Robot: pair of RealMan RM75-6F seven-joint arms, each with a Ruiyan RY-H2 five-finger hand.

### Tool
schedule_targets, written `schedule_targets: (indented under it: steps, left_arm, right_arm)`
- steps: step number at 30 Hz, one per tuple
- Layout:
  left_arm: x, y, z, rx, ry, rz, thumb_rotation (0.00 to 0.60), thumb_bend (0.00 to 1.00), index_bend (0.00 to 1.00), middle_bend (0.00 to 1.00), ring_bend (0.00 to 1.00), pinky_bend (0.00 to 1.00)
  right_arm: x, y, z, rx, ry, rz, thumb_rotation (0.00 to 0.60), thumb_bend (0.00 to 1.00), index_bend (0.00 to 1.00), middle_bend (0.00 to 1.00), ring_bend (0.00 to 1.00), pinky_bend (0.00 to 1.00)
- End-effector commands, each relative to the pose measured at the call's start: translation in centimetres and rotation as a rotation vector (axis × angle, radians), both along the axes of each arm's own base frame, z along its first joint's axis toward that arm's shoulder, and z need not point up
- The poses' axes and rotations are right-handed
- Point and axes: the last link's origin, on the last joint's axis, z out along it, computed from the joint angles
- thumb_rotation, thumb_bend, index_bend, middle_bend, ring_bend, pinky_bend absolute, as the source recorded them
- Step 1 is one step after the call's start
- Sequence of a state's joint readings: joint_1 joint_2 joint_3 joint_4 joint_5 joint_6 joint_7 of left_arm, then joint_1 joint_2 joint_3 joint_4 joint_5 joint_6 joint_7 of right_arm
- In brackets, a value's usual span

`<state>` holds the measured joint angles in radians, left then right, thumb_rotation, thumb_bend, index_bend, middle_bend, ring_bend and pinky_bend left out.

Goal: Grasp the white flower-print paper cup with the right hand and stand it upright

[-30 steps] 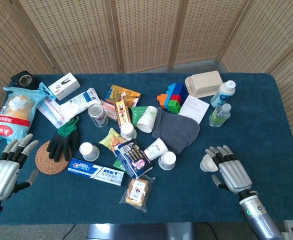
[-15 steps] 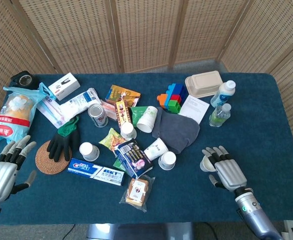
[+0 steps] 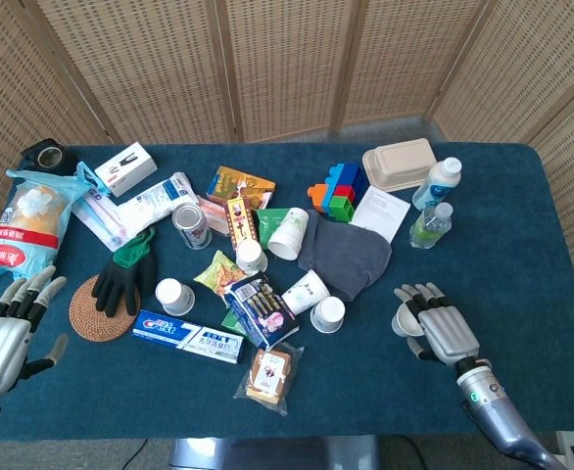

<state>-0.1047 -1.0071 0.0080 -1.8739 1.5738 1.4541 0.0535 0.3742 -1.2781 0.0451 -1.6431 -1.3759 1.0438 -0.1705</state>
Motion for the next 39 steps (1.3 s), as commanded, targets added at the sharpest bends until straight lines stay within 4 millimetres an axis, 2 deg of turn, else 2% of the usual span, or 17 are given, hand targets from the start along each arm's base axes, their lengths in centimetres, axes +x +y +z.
schedule_targets:
  steps: [1, 8, 21, 34, 39]
  left_arm:
    - [0.0, 0.1, 0.0, 0.002, 0.0, 0.003, 0.6, 0.47, 0.06, 0.03, 0.0, 0.0]
    - [0.1, 0.2, -0.3, -0.004, 0.005, 0.004, 0.6, 0.47, 0.06, 0.03, 0.0, 0.0]
    - [0.1, 0.4, -0.5, -0.007, 0.002, 0.003, 0.6, 0.47, 0.06, 0.03, 0.0, 0.0]
    - [0.0, 0.5, -0.5, -0.006, -0.004, 0.002, 0.6, 0.47, 0.06, 0.03, 0.0, 0.0]
    - [0.0, 0.5, -0.4, -0.002, -0.006, 0.002, 0.6, 0.47, 0.06, 0.03, 0.0, 0.0]
  right_arm:
    - [-0.2, -0.6, -0.2, 0.002, -0.003, -0.004, 0.6, 0.47, 0.1, 0.01, 0.0, 0.22]
    - [-1.0, -1.2, -0.3, 0.007, -0.008, -0.019, 0.6, 0.48, 0.16, 0.08, 0.03, 0.35]
    - [-1.0, -1.3, 0.3, 0.002, -0.079, -0.036, 0.6, 0.48, 0.24, 0.16, 0.12, 0.44]
    - [-0.1, -2.3, 1.8, 0.014, -0.432, -0.174, 0.6, 0.48, 0.24, 0.16, 0.12, 0.45]
    - [-0.4, -2.7, 1.8, 0.039, -0.575, -0.248, 0.6, 0.48, 0.24, 0.16, 0.12, 0.45]
